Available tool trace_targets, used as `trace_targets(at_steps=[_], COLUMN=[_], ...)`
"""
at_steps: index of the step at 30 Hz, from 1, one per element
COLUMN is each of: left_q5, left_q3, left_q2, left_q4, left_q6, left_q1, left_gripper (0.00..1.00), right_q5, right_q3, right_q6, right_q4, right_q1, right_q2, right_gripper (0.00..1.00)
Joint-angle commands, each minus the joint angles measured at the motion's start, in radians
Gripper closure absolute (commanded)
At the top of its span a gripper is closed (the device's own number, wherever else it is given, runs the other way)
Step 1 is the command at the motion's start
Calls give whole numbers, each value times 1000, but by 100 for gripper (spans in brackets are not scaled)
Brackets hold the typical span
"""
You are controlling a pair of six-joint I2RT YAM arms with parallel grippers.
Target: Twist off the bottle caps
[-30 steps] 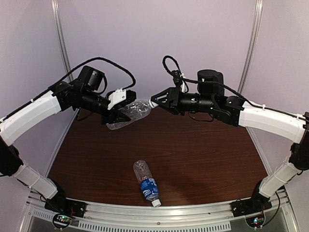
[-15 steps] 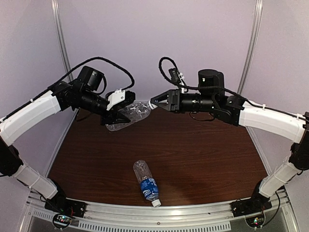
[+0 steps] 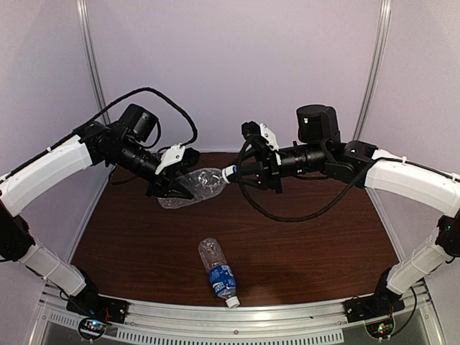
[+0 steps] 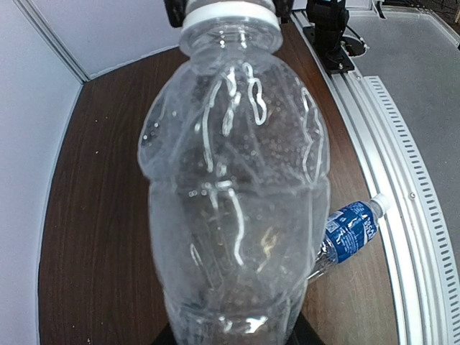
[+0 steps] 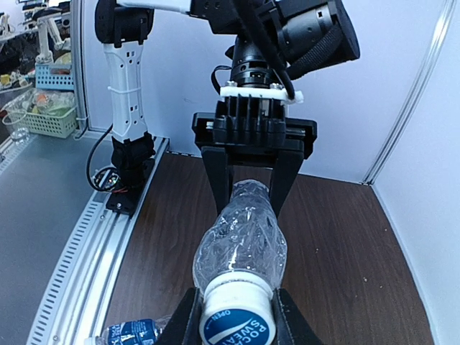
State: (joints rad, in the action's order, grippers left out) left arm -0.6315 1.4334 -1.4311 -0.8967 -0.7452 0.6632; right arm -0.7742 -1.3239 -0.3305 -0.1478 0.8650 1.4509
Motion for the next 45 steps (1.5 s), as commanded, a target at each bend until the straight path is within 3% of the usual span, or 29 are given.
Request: trace_targets(at_steps=[1,7,8,11,12,20,22,25,26,28,33,37,45], left_q5=[-53,-59,-57,-54,-52,49,98,154,165,185,225,229,242], left_q3=[11,15,15,19,21,21,21,28,31,32,21,12,16], left_q2=[-13,-23,-23,-22,-22,-8,-7,-13,-12,-12,-8,-8,-14], left_q4=[-21,-29,-29,-28,-29,22,67,102,111,126,146,152,153], left_q6=[-31,-34,-34,-33,-33,24,52,76,81,90,96,96,93], left_q1=[1,1,1,1,1,1,1,1,1,1,1,1,1], left_gripper=[67,67,67,67,67,67,67,67,67,67,67,67,67], right_q5=[61,141,156,163,170,184,220,390,401,347,258,212,164], right_q3=[-64,-70,-62,-16,-5,115,127,116,119,153,153,137,140], right_q6=[-307,-383,-357,-241,-191,270,490,862,1026,1172,1235,1248,1267], right_q4=[-185,-225,-197,-86,-46,239,300,266,255,315,354,368,370], right_q1=[14,17,18,17,16,12,11,-19,-41,-61,-61,-61,-57], right_q2=[-24,-30,-36,-55,-63,-144,-139,-103,-89,-71,-29,-3,19], right_gripper=[100,100,85,6,1,0,0,2,6,14,14,20,41])
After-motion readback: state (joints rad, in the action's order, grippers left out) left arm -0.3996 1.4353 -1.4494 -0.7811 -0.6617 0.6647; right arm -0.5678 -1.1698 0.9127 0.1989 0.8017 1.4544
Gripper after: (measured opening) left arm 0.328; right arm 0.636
